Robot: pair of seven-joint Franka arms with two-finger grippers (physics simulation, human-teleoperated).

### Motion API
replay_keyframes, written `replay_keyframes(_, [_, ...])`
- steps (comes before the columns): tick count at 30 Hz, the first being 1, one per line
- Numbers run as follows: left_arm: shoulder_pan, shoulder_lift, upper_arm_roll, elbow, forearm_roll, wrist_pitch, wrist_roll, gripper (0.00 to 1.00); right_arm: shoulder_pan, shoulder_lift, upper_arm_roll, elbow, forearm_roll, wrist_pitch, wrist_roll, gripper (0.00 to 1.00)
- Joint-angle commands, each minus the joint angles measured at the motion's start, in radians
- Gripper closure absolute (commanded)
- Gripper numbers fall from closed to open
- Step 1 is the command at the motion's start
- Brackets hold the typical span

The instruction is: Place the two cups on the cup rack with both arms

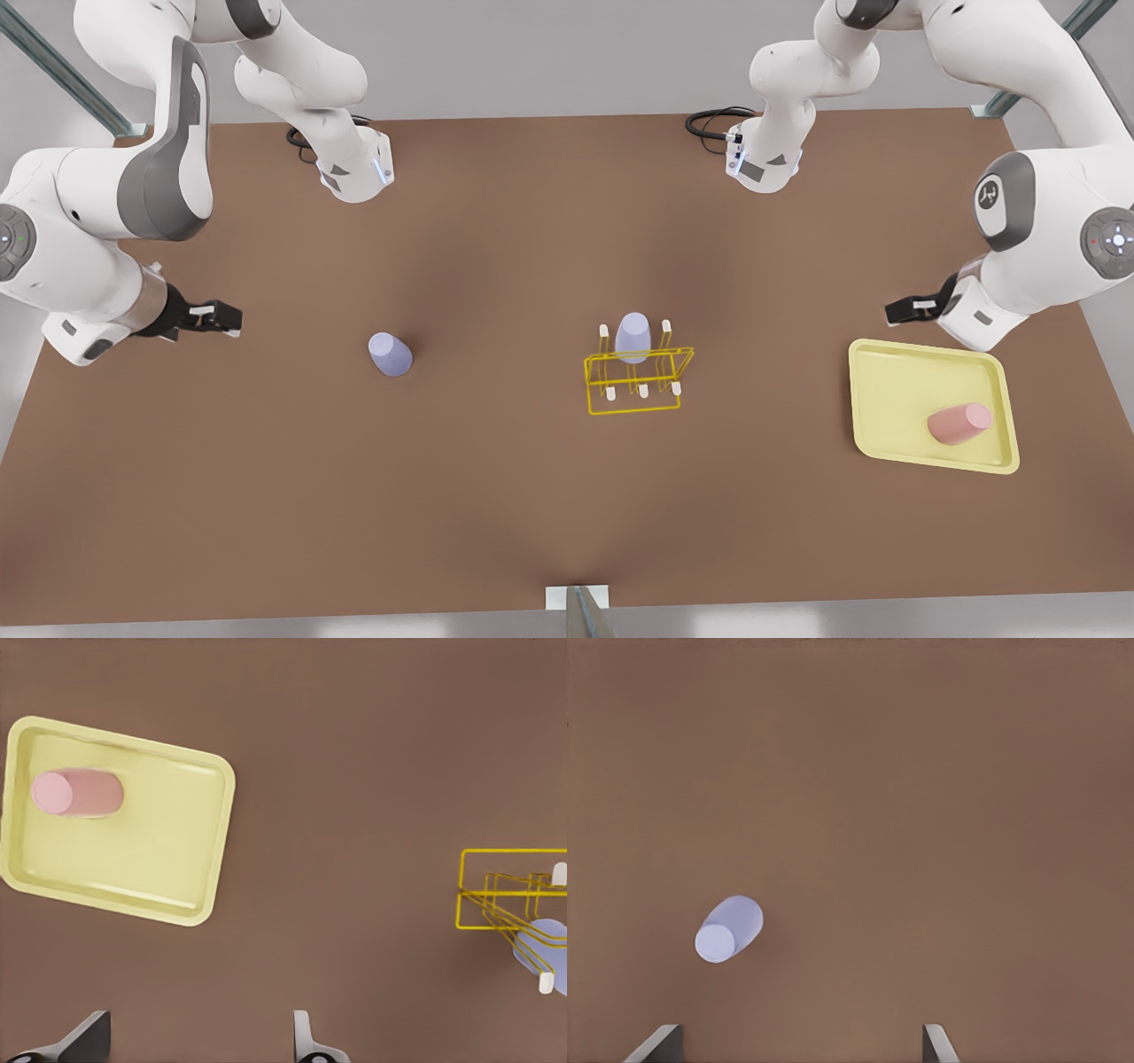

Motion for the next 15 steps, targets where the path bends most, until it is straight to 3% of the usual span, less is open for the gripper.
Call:
replay_keyframes(1, [-0.001, 0.0, 0.002, 0.0, 0.001, 0.028, 0.006, 0.0, 0.0, -0.004, -0.001, -0.007, 0.008, 0.037, 0.003, 0.0])
replay_keyframes(3, [0.005, 0.038, 0.04, 0.0, 0.001, 0.042, 0.008, 0.0, 0.002, 0.0, 0.001, -0.012, 0.005, 0.035, 0.006, 0.0])
replay_keyframes(4, [0.092, 0.117, 0.051, 0.019, -0.015, 0.132, 0.028, 0.0, 0.012, 0.008, 0.004, -0.093, -0.007, 0.087, 0.006, 0.0])
replay_keyframes(7, [0.233, 0.374, 0.053, 0.195, -0.016, 0.27, 0.336, 0.0, 0.077, 0.009, 0.008, -0.401, -0.007, 0.512, 0.071, 0.0])
replay_keyframes(8, [0.275, 0.44, 0.053, 0.24, -0.016, 0.31, 0.44, 0.0, 0.094, 0.037, 0.008, -0.415, -0.006, 0.566, 0.095, 0.01])
replay_keyframes(13, [0.315, 0.542, 0.053, 0.226, -0.012, 0.471, 0.617, 0.0, 0.15, 0.063, 0.01, -0.593, 0.0, 0.871, 0.144, 0.01])
replay_keyframes(15, [0.316, 0.572, 0.053, 0.224, -0.01, 0.514, 0.615, 0.0, 0.17, 0.065, 0.012, -0.615, 0.01, 0.897, 0.147, 0.0])
